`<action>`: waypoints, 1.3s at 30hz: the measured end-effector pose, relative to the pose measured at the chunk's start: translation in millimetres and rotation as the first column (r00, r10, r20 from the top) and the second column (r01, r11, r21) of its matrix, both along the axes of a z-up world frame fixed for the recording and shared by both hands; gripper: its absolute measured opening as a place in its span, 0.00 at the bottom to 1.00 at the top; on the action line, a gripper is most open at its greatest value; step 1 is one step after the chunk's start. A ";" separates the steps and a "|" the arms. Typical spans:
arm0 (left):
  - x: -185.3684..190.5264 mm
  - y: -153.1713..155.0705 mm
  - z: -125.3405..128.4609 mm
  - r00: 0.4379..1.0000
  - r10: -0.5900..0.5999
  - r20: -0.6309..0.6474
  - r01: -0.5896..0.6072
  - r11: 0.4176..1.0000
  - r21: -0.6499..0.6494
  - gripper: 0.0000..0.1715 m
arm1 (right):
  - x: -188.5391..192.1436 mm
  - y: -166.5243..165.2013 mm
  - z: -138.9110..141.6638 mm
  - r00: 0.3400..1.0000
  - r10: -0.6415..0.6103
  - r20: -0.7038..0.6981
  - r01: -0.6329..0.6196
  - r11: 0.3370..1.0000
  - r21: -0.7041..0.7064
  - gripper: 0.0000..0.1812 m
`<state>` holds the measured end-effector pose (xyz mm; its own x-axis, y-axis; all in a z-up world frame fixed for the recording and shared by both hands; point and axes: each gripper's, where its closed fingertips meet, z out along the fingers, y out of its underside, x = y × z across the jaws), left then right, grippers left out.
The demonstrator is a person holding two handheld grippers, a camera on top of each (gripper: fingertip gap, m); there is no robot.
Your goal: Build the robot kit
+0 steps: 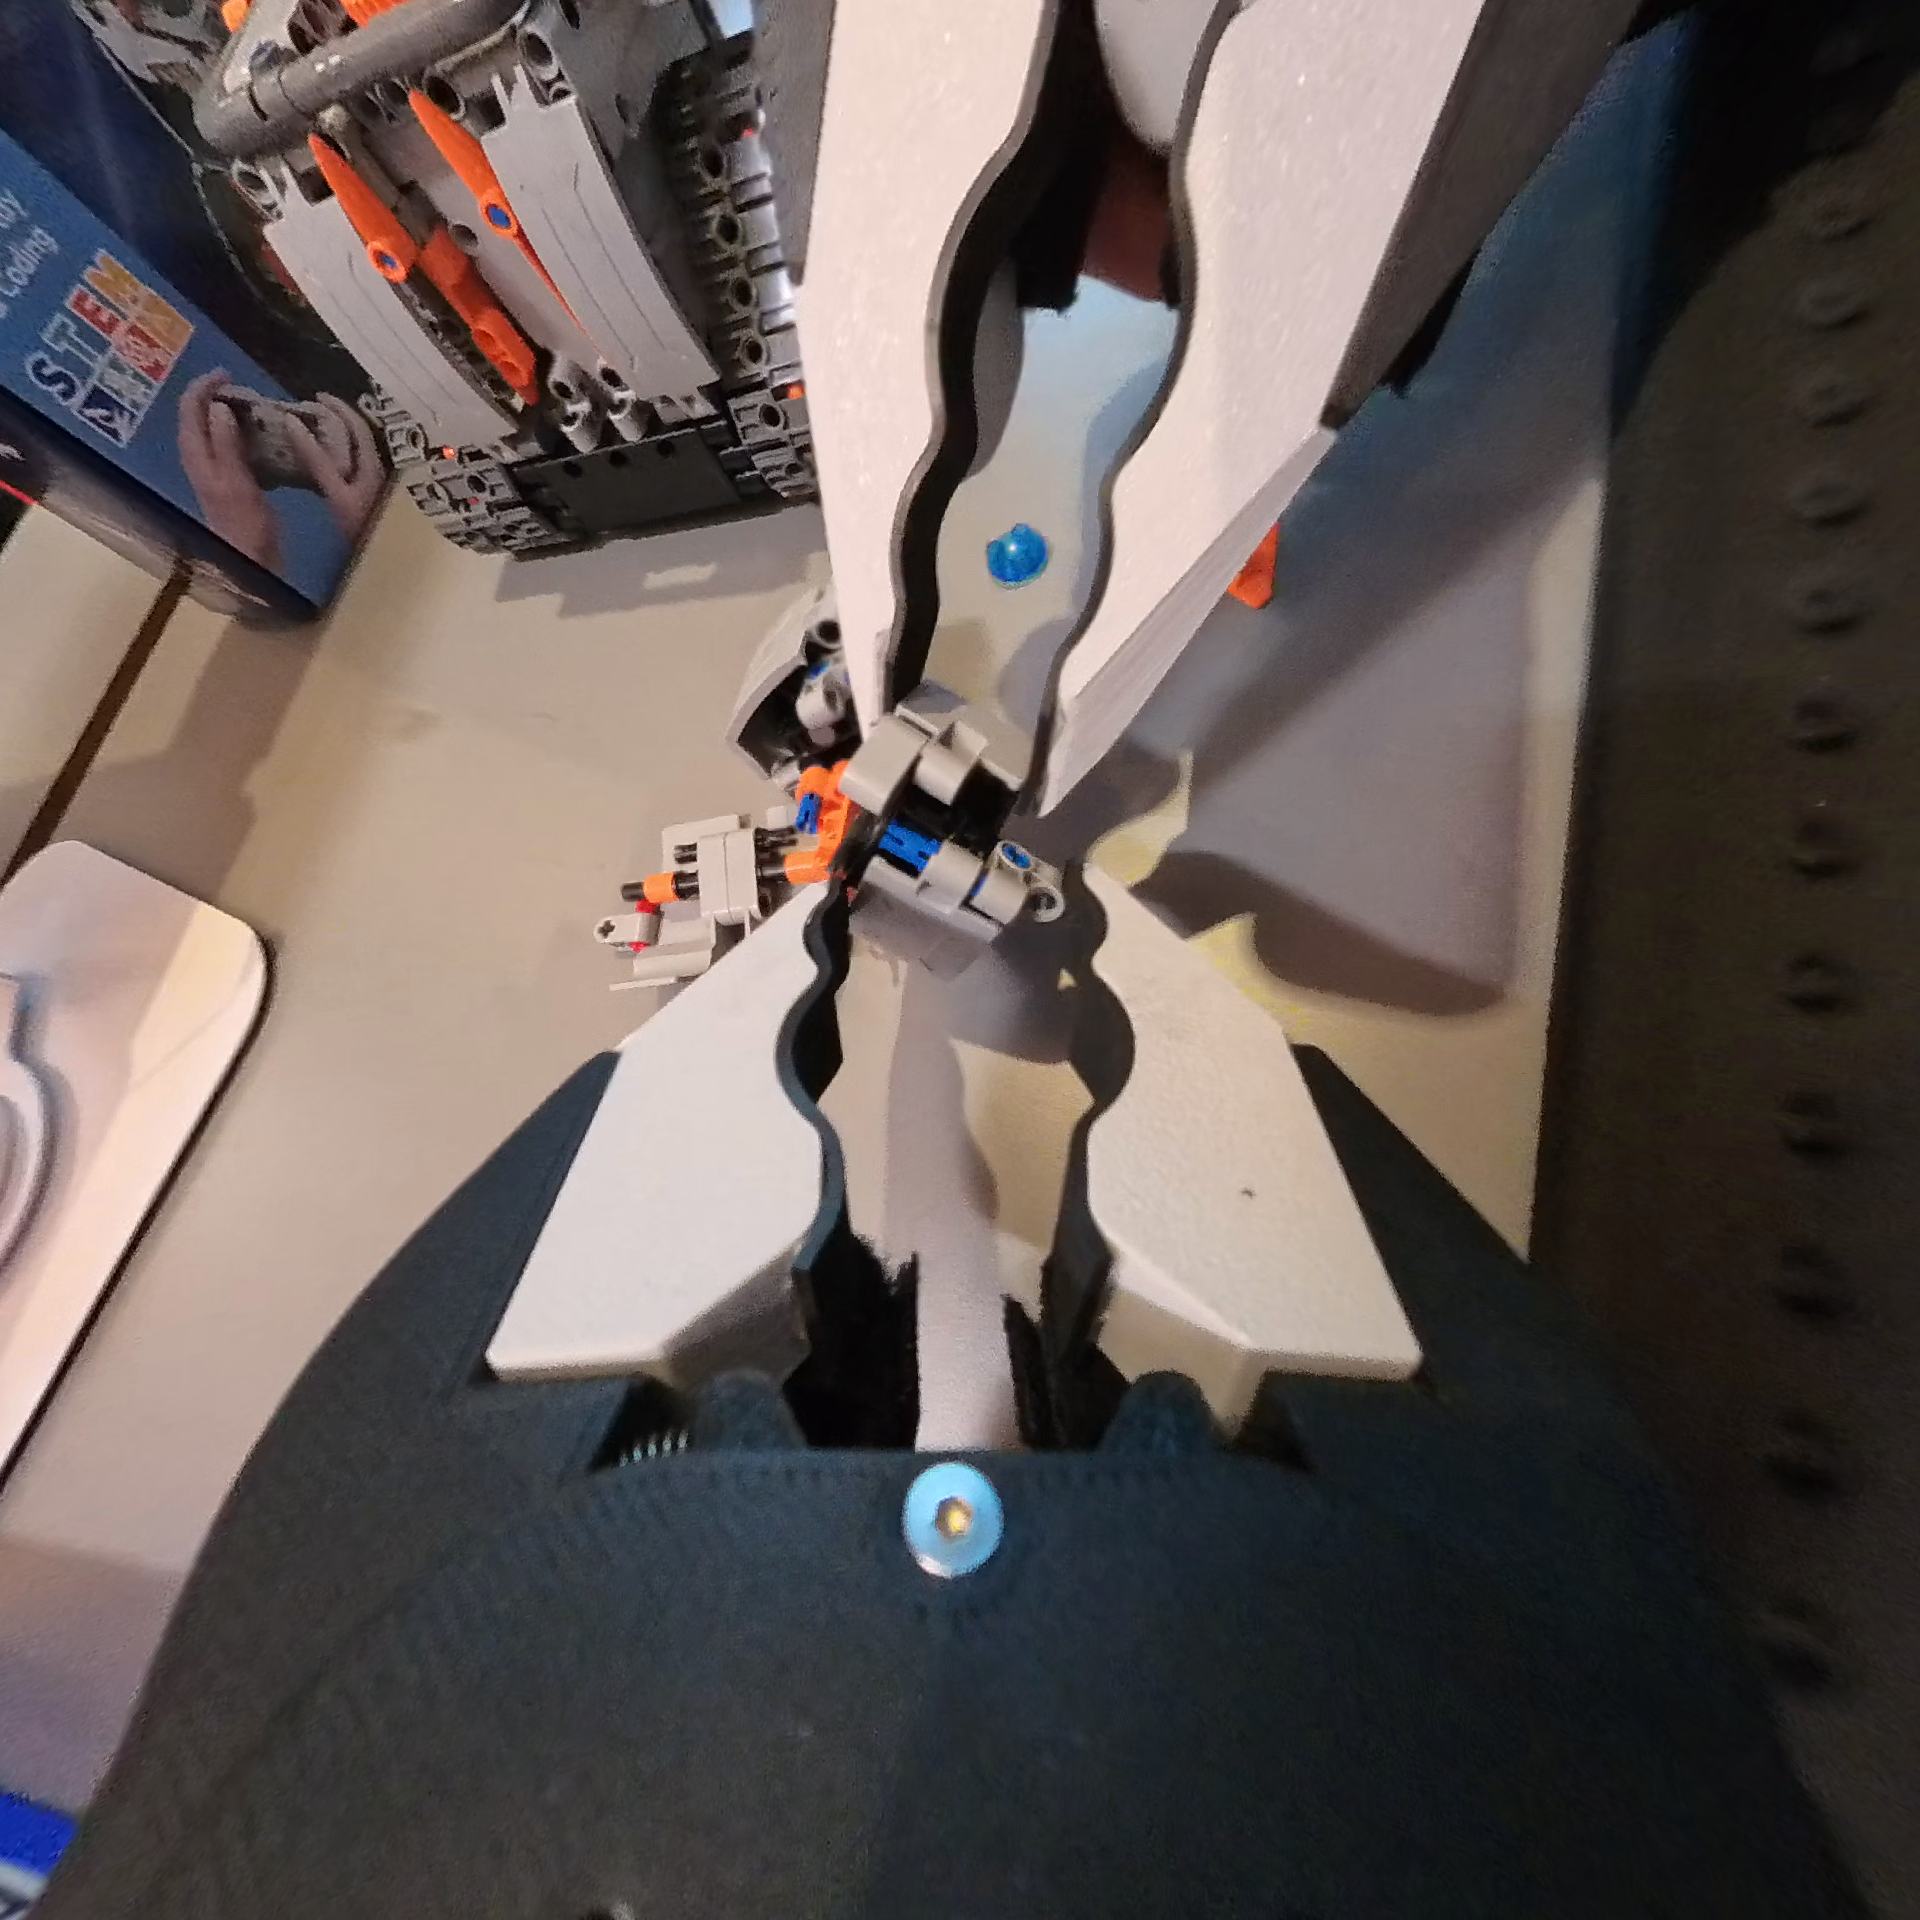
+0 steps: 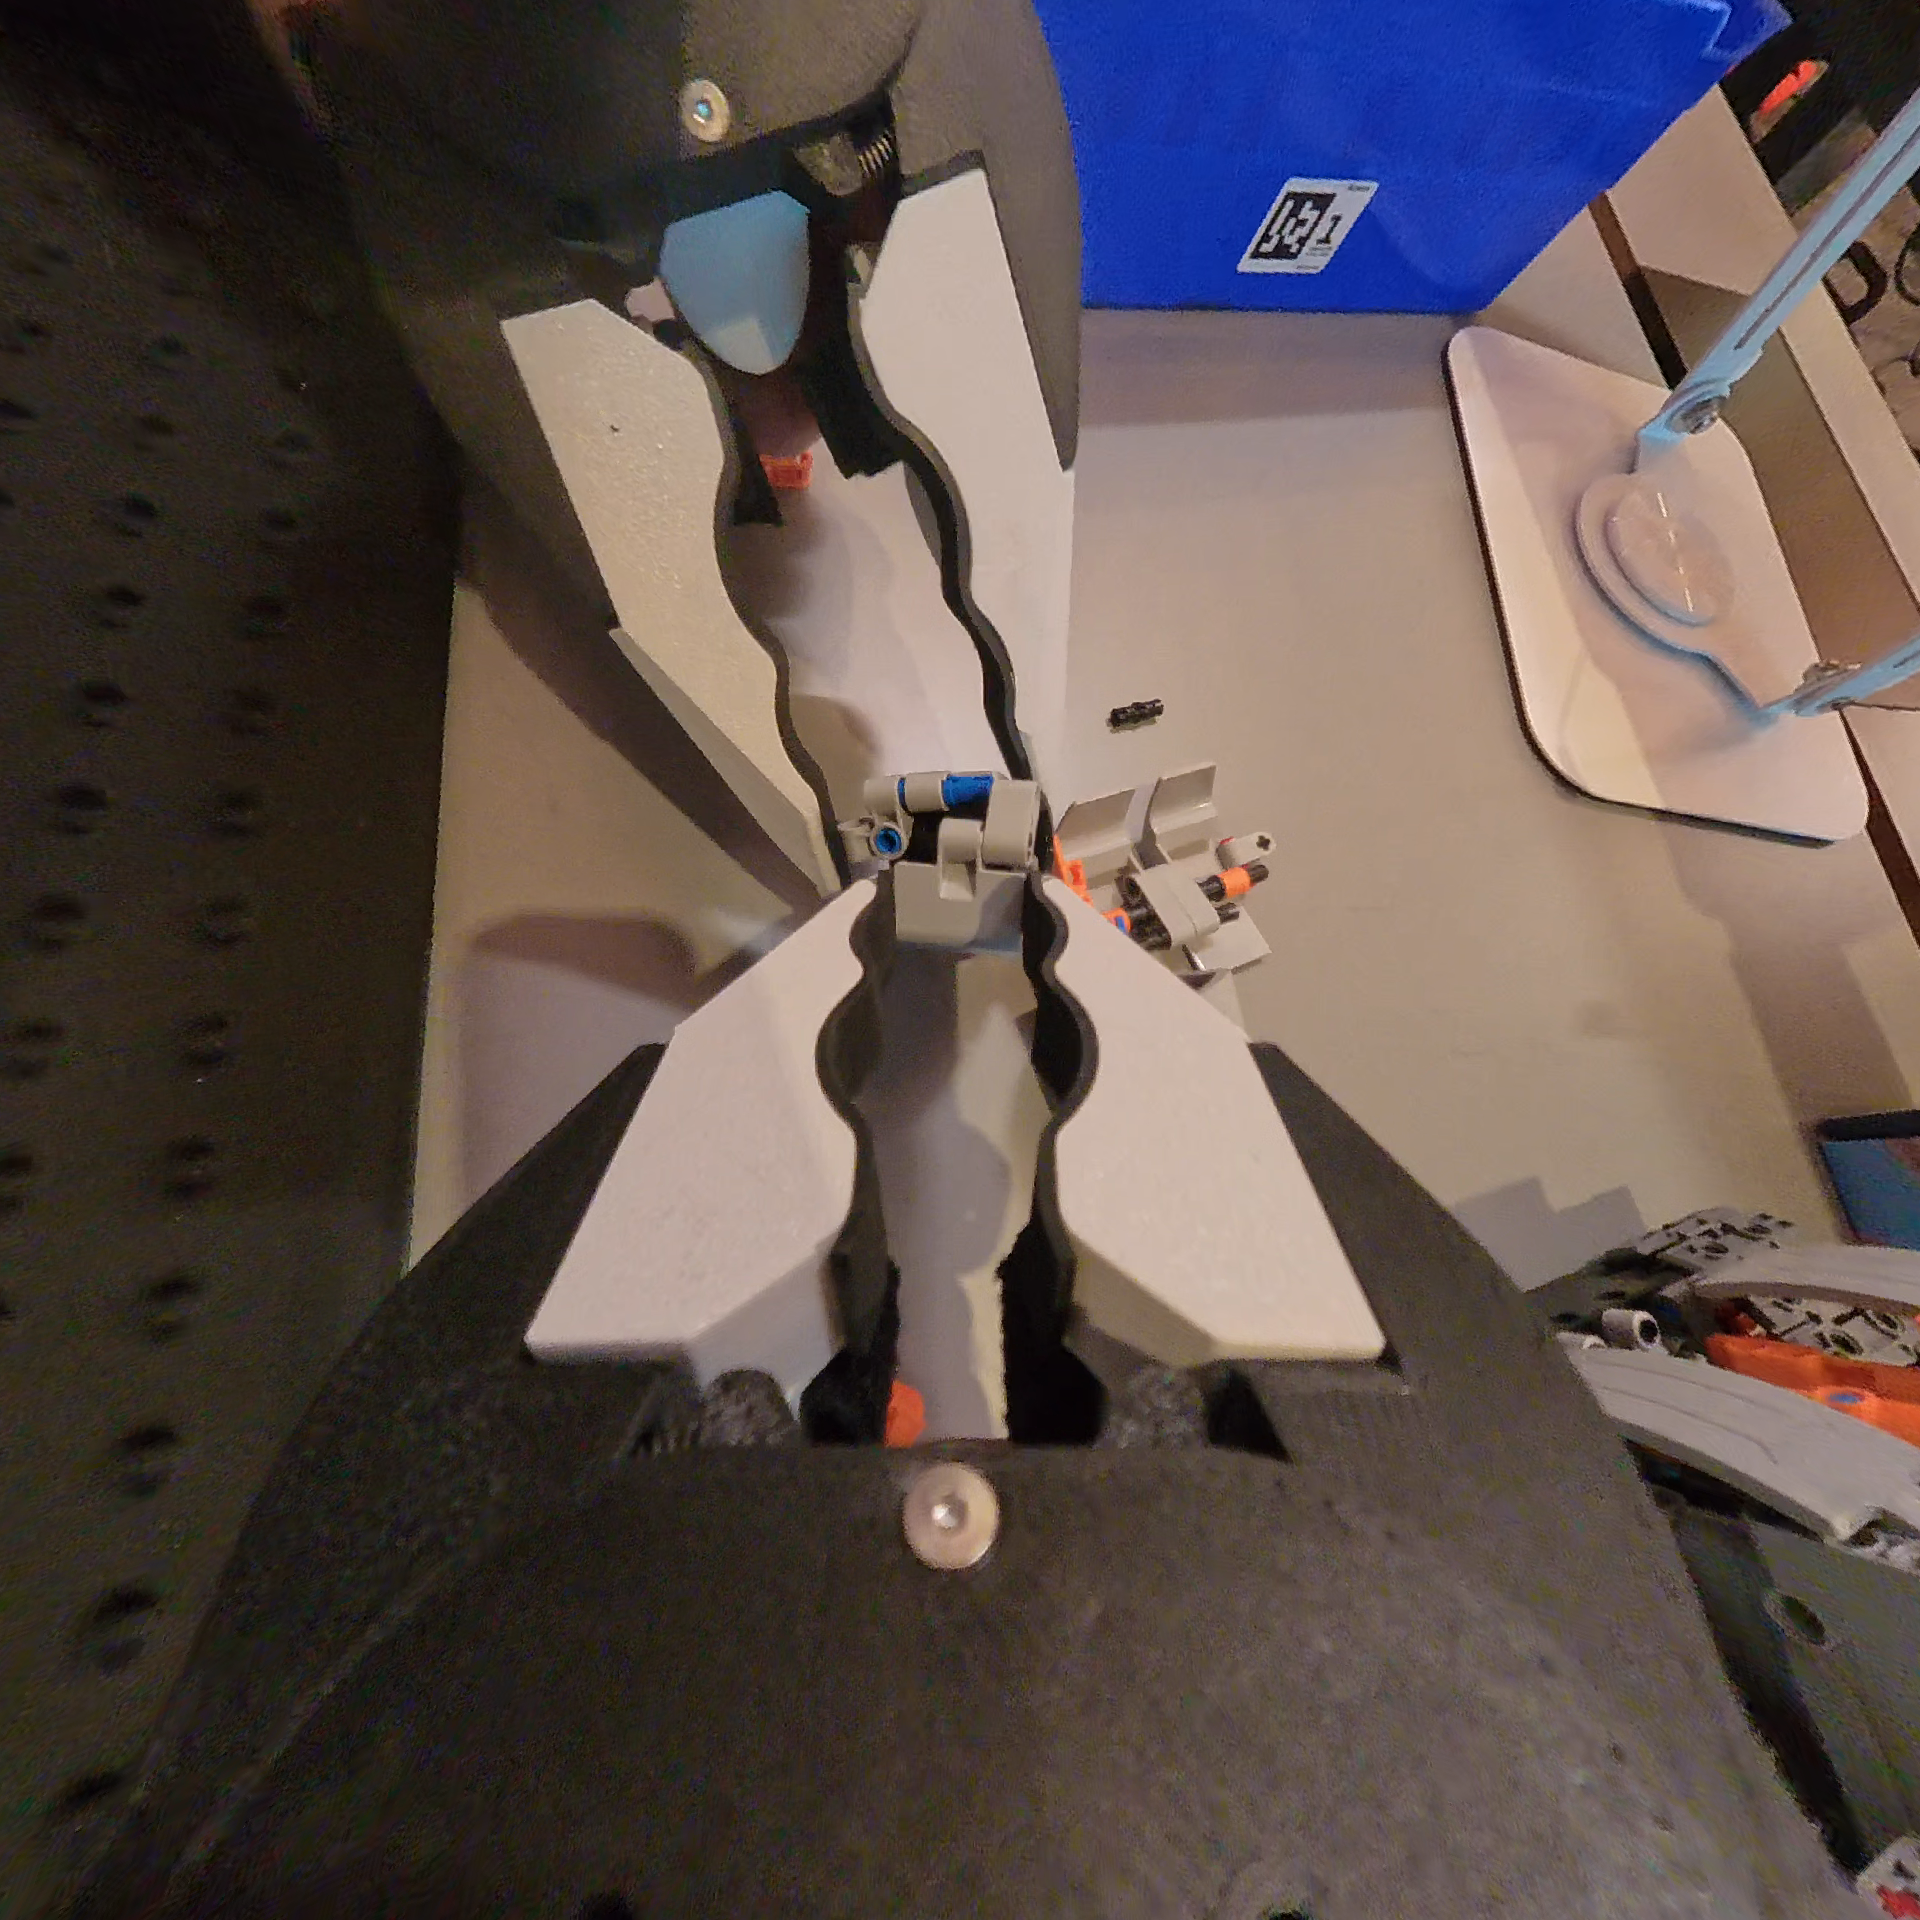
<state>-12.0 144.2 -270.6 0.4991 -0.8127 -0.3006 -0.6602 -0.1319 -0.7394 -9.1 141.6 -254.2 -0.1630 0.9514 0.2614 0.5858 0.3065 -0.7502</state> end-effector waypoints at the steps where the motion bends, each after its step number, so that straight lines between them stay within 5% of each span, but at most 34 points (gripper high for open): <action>1: -0.2 0.7 0.0 1.000 0.006 -0.012 -0.006 1.000 0.009 0.22 | 0.3 0.9 -0.9 1.000 -0.009 0.008 0.009 1.000 -0.004 0.12; 7: 0.3 2.3 -7.3 0.987 0.033 -0.159 -0.019 0.996 0.087 0.21 | 1.9 2.8 -8.9 0.999 -0.006 0.050 0.005 1.000 0.017 0.12; 16: 6.3 -10.2 1.4 0.995 -0.099 -0.008 0.098 0.995 -0.023 0.27 | 9.2 -1.3 -0.7 0.997 0.077 0.007 -0.077 0.996 -0.046 0.12; 21: 3.9 -16.2 6.8 0.987 -0.159 0.038 0.160 0.987 -0.028 0.18 | 13.6 -6.8 1.4 0.991 0.134 -0.018 -0.135 0.985 -0.105 0.12; 39: 14.2 -19.7 -6.5 0.977 -0.211 -0.023 0.211 0.978 -0.008 0.13 | 21.2 -21.2 -1.5 0.975 0.220 0.012 -0.216 0.966 -0.145 0.12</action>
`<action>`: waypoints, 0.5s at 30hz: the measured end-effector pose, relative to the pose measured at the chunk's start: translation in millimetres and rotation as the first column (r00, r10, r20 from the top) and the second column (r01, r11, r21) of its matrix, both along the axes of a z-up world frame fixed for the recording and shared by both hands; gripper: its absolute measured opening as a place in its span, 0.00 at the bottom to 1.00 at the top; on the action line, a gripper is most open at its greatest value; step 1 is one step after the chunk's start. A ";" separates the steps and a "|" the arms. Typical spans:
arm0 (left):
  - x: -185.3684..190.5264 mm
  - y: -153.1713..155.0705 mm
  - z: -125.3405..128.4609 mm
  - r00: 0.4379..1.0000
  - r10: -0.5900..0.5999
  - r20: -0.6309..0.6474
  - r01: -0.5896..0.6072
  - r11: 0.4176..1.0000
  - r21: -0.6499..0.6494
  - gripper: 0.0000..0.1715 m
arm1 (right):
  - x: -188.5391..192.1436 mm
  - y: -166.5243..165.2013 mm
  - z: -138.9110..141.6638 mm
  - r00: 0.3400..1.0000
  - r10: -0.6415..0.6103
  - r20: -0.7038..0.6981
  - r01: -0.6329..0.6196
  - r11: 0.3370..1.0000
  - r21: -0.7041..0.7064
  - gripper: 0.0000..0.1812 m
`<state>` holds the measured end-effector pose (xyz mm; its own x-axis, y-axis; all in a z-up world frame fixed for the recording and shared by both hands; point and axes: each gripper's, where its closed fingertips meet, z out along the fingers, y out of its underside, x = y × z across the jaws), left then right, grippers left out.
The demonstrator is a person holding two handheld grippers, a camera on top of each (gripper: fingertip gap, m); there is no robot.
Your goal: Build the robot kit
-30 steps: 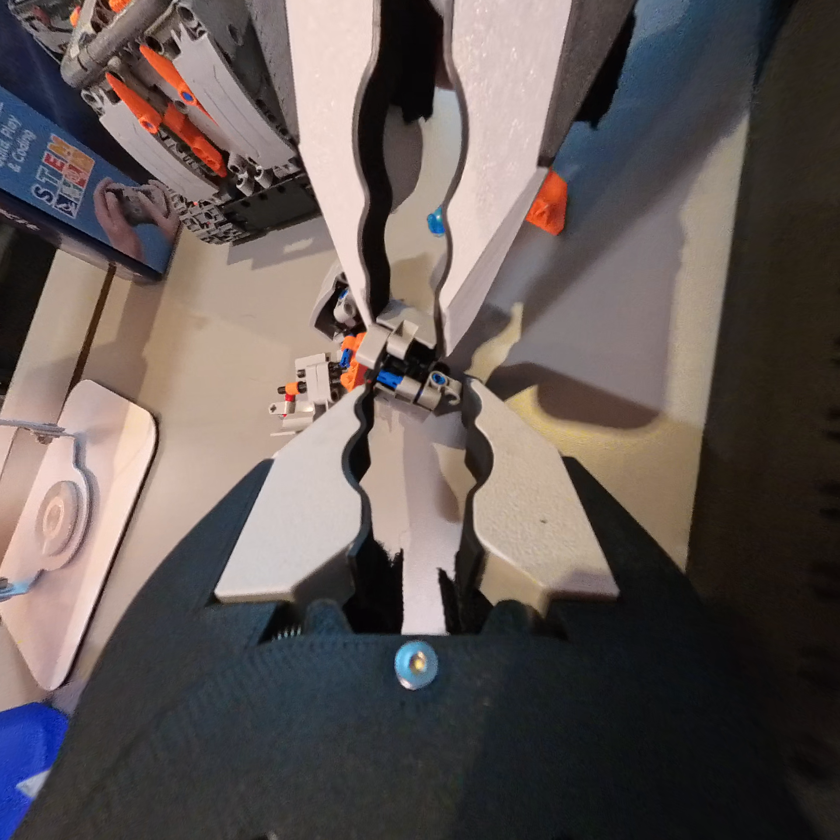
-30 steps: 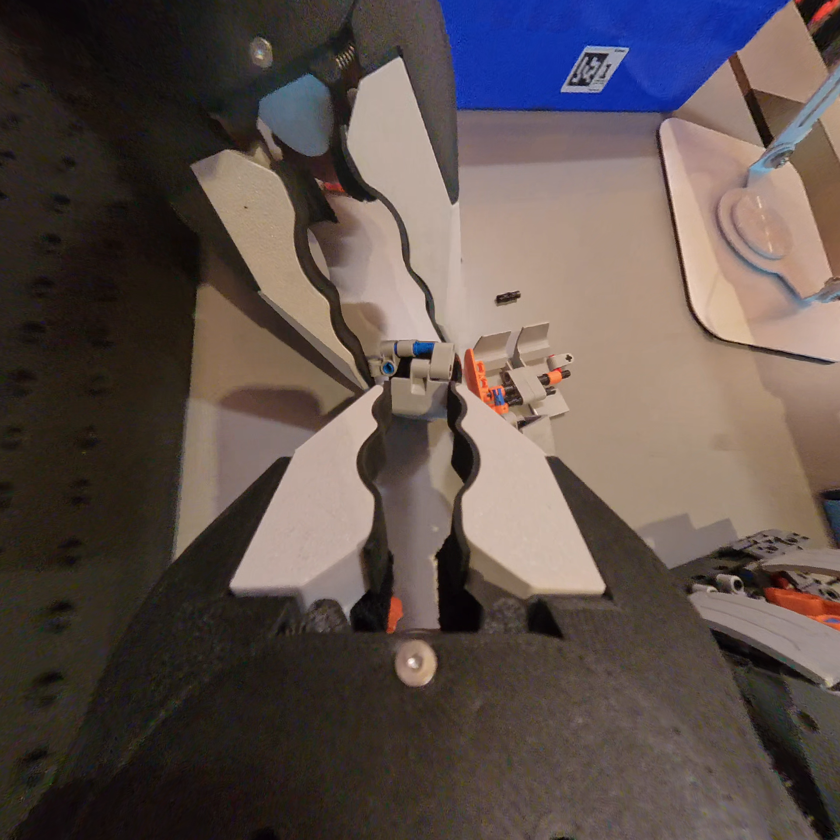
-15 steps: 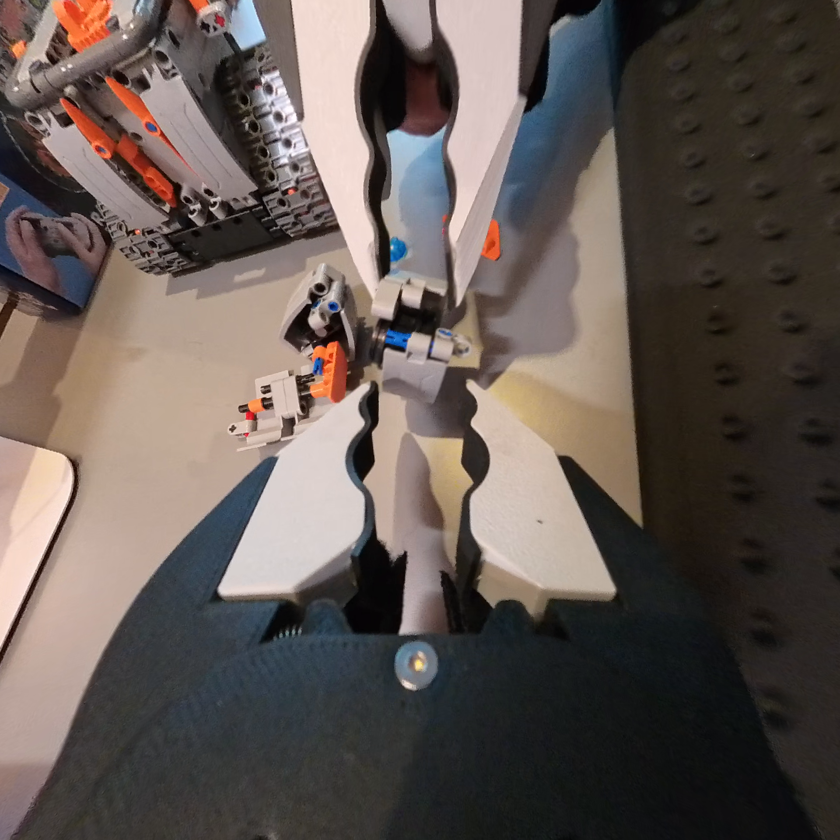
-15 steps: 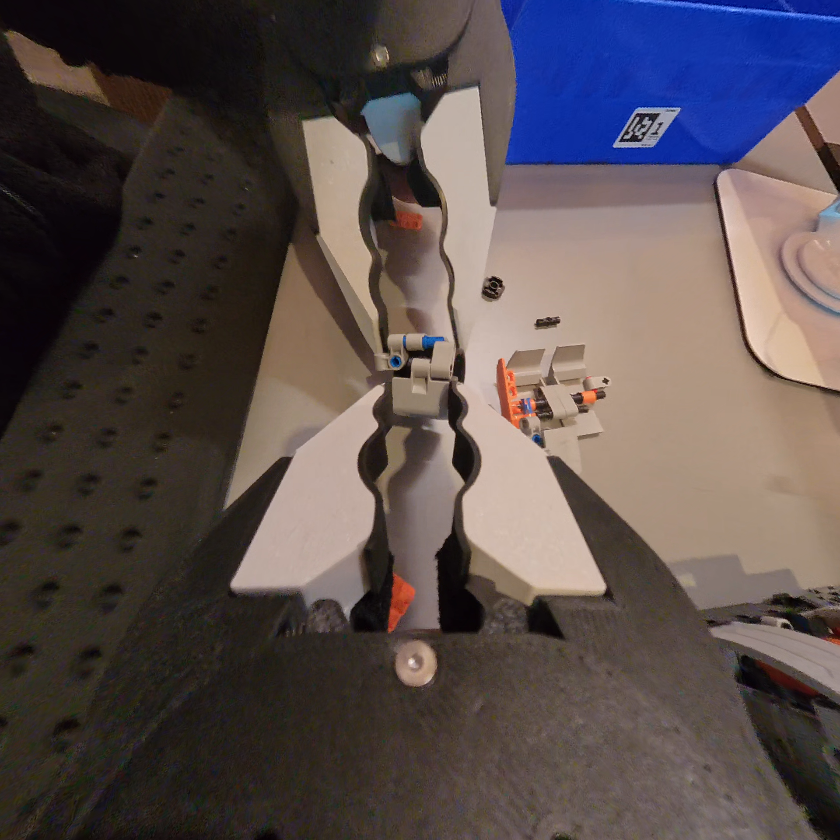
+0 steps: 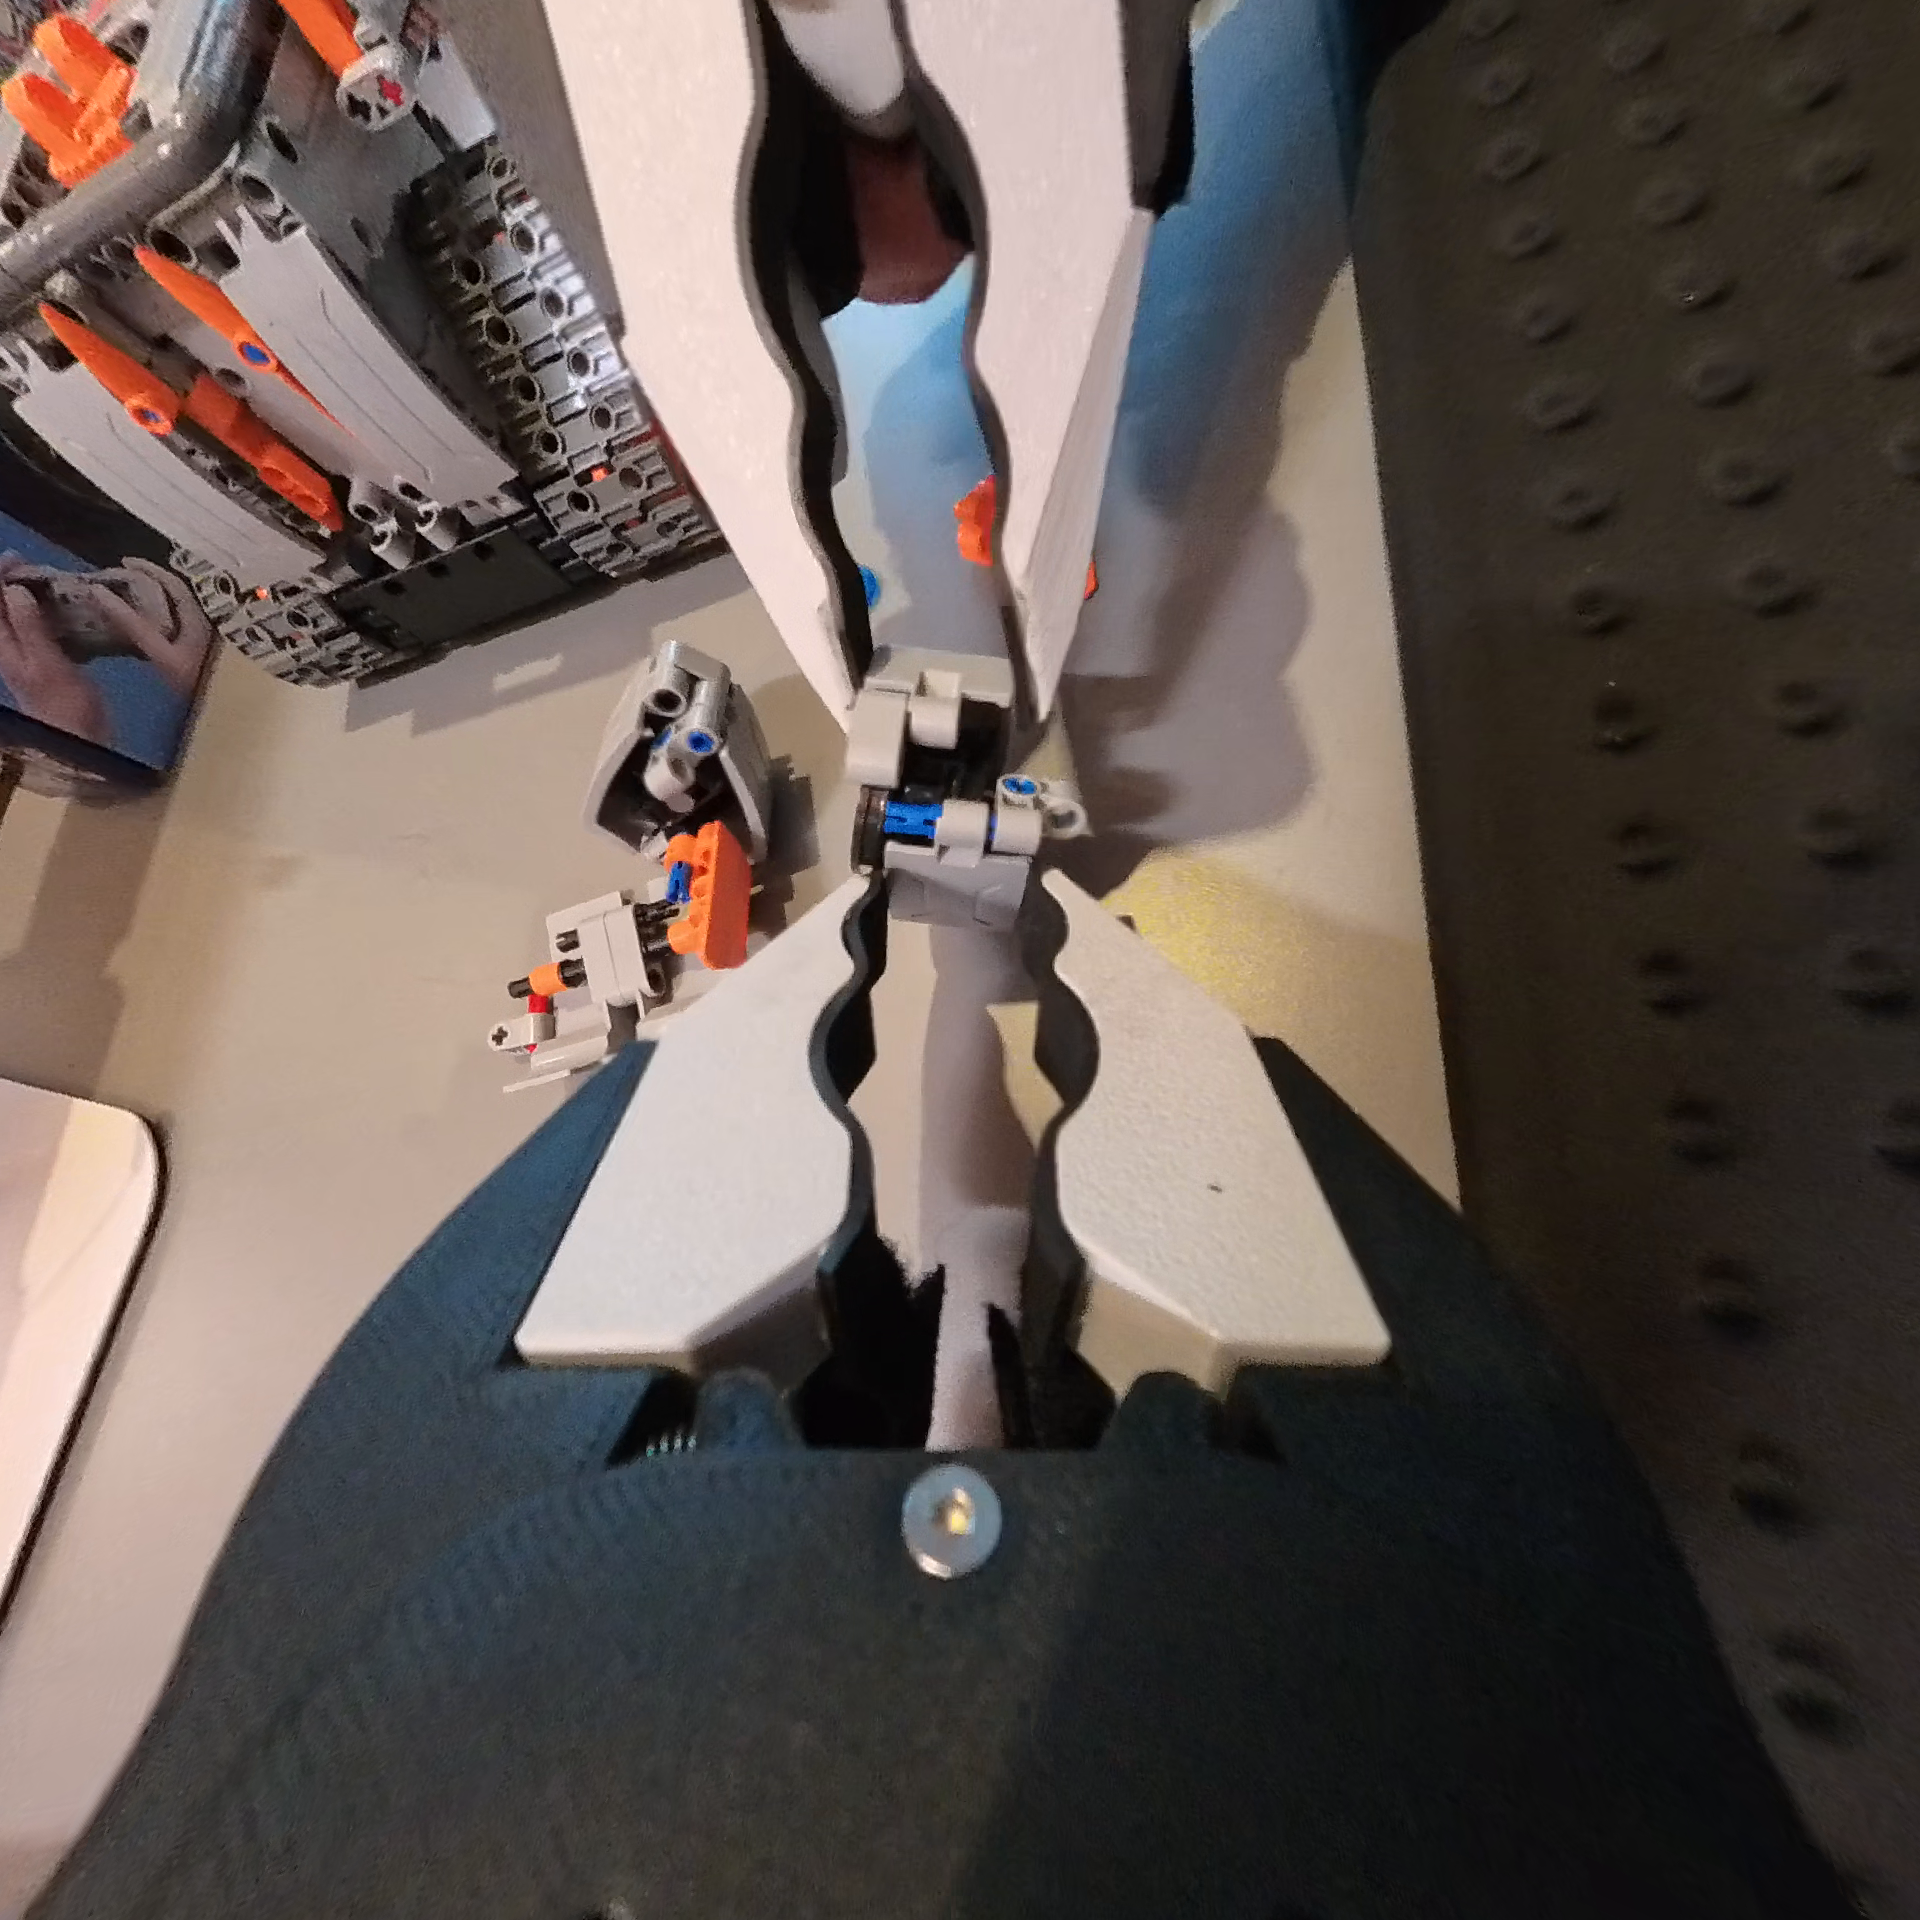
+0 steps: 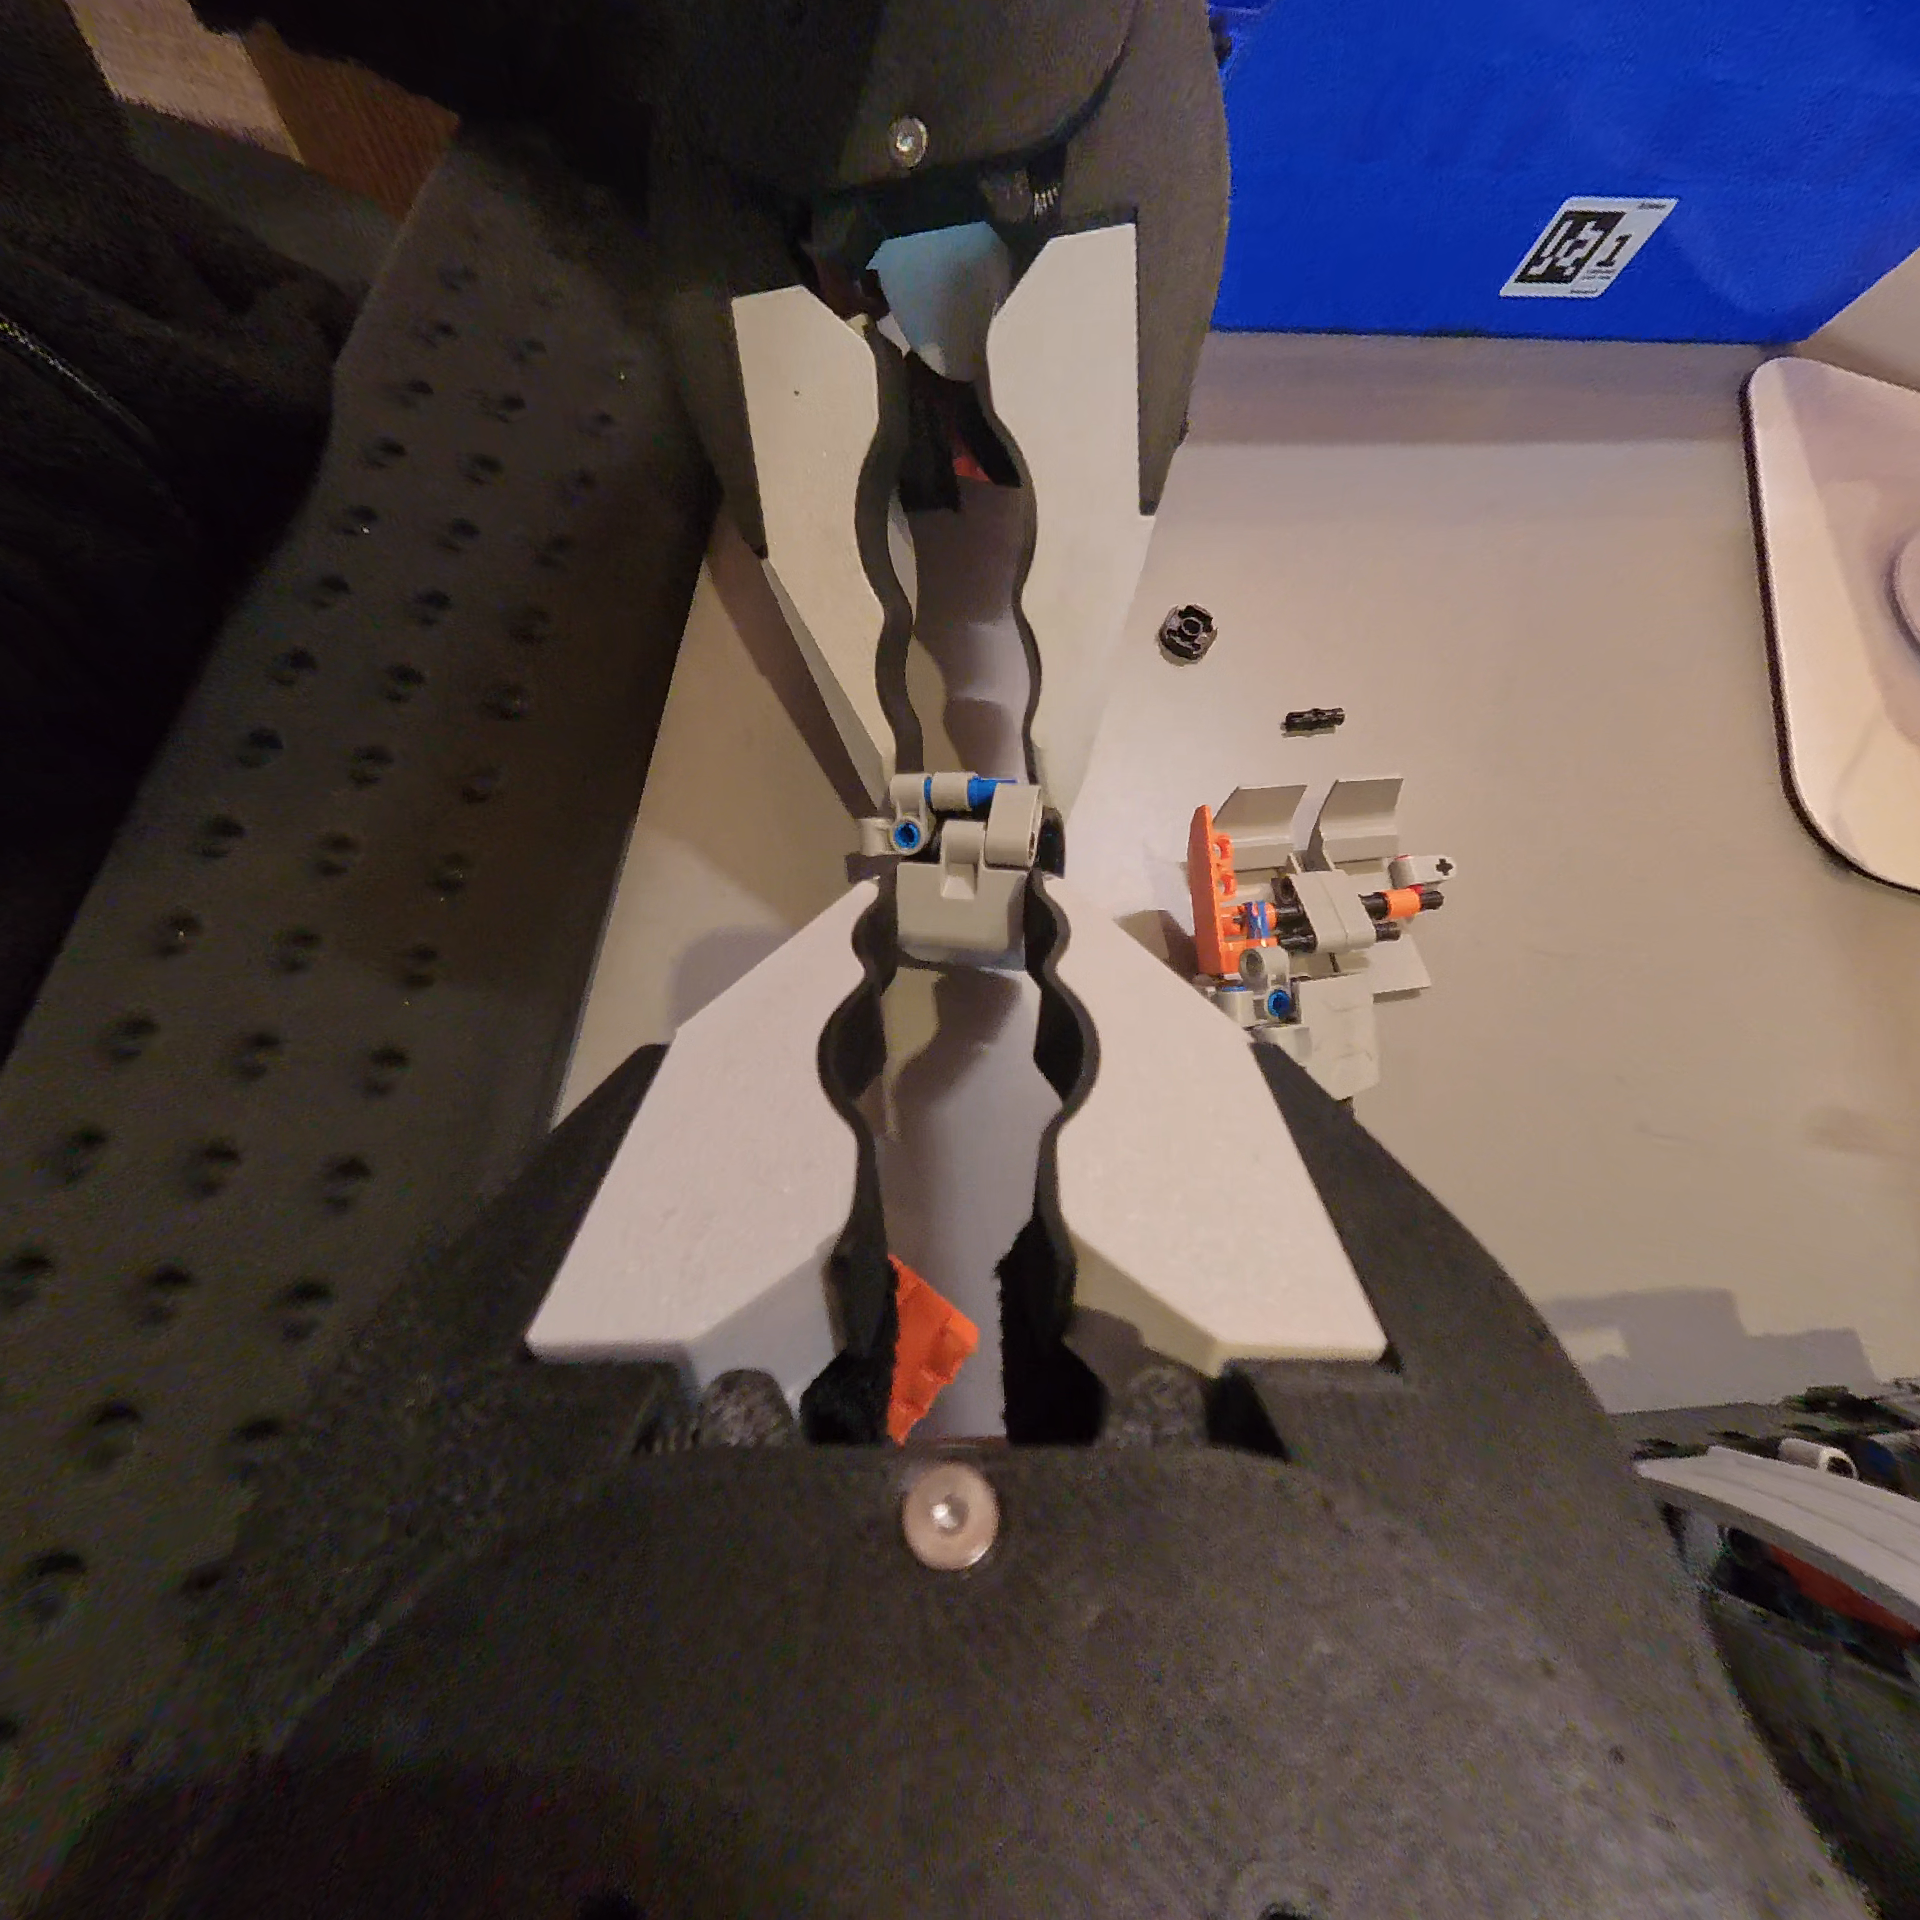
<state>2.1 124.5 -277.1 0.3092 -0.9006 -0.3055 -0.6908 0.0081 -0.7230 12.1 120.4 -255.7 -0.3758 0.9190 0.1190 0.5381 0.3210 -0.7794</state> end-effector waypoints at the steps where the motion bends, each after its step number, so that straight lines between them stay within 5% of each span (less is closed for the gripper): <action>1: 0.1 0.1 0.1 1.000 0.005 0.014 -0.005 1.000 -0.021 0.14 | 0.2 0.4 -0.4 1.000 0.000 0.001 0.000 1.000 0.002 0.12; 4: -4.0 6.5 4.1 0.998 0.042 0.046 -0.041 0.999 -0.027 0.27 | 0.9 -0.6 -0.7 1.000 0.010 0.001 -0.010 1.000 -0.007 0.12; 15: 5.4 -2.5 3.6 1.000 -0.018 0.003 0.018 0.999 0.029 0.16 | 2.3 -2.5 -0.9 1.000 0.020 0.012 -0.020 1.000 -0.024 0.12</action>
